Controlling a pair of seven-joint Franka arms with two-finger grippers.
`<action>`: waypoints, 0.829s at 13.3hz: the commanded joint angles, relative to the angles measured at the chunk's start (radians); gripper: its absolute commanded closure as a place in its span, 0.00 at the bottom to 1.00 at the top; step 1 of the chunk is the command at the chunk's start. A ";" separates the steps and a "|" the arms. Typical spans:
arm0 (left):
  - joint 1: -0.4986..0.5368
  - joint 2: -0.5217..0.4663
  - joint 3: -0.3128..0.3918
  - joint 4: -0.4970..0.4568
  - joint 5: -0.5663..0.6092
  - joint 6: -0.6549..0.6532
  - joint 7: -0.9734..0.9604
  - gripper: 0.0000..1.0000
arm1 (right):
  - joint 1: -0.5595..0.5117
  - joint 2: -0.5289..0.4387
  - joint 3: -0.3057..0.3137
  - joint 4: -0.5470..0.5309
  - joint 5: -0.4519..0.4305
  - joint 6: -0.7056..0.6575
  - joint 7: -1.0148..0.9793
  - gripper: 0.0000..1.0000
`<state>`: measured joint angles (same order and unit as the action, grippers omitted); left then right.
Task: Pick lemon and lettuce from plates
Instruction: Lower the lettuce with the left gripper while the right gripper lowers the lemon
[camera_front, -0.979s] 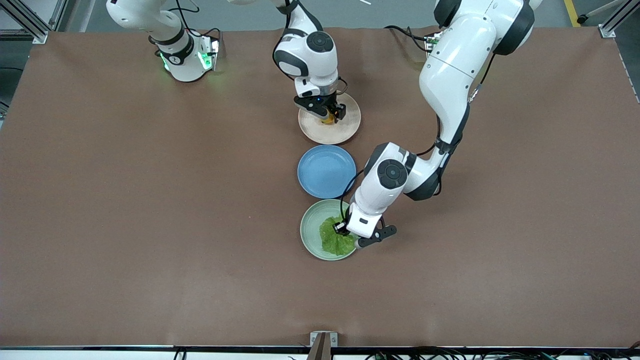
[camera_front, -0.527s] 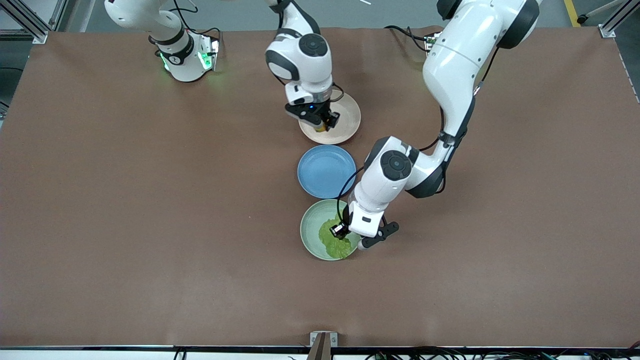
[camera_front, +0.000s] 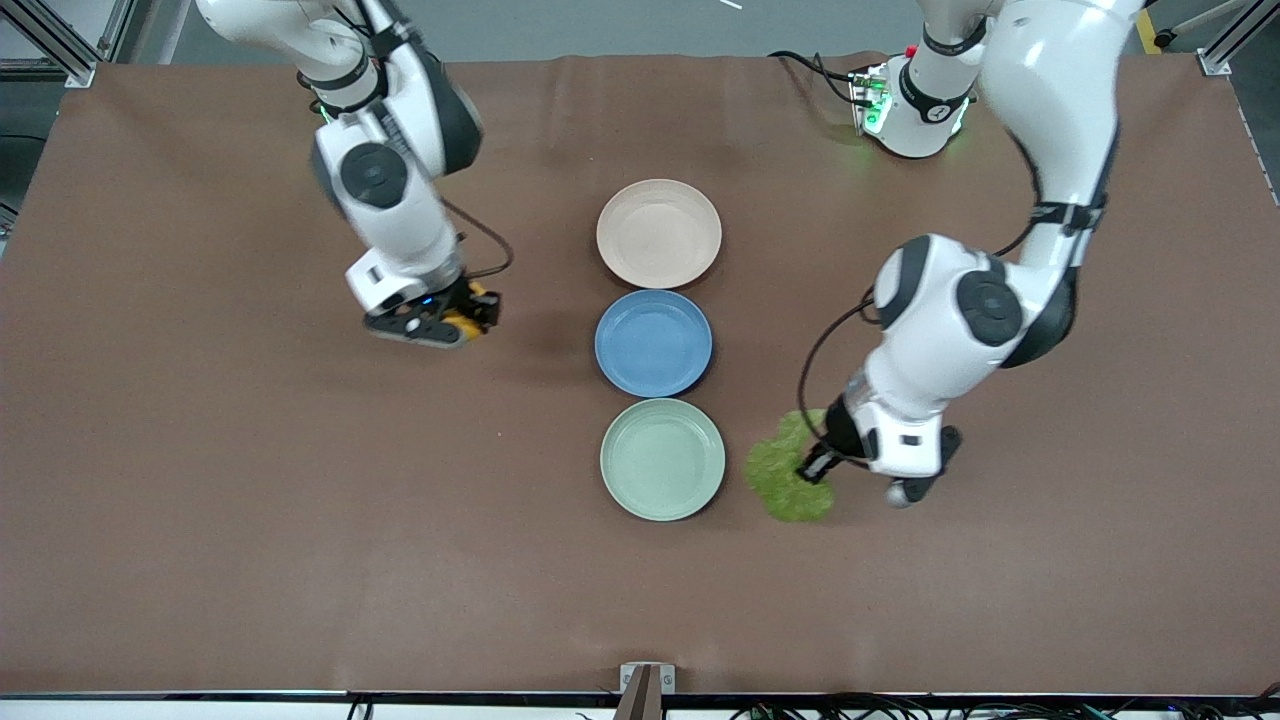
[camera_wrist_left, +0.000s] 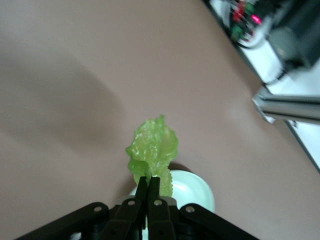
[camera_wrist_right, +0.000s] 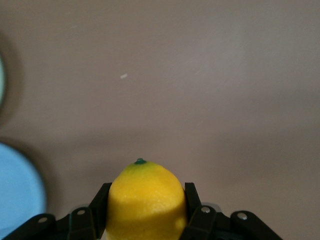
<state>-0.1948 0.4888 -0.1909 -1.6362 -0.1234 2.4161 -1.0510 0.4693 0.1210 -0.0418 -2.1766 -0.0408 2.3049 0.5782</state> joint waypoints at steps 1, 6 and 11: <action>0.095 -0.137 -0.035 -0.242 -0.027 0.024 0.069 0.99 | -0.151 0.003 0.025 -0.061 -0.008 0.071 -0.235 0.99; 0.211 -0.197 -0.039 -0.505 -0.027 0.210 0.216 0.99 | -0.302 0.167 0.026 -0.065 -0.007 0.241 -0.455 0.98; 0.262 -0.185 -0.038 -0.606 -0.027 0.305 0.276 0.99 | -0.342 0.273 0.026 -0.063 -0.007 0.309 -0.532 0.96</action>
<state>0.0388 0.3373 -0.2160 -2.1890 -0.1245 2.6988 -0.8141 0.1546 0.3912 -0.0367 -2.2380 -0.0407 2.6103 0.0656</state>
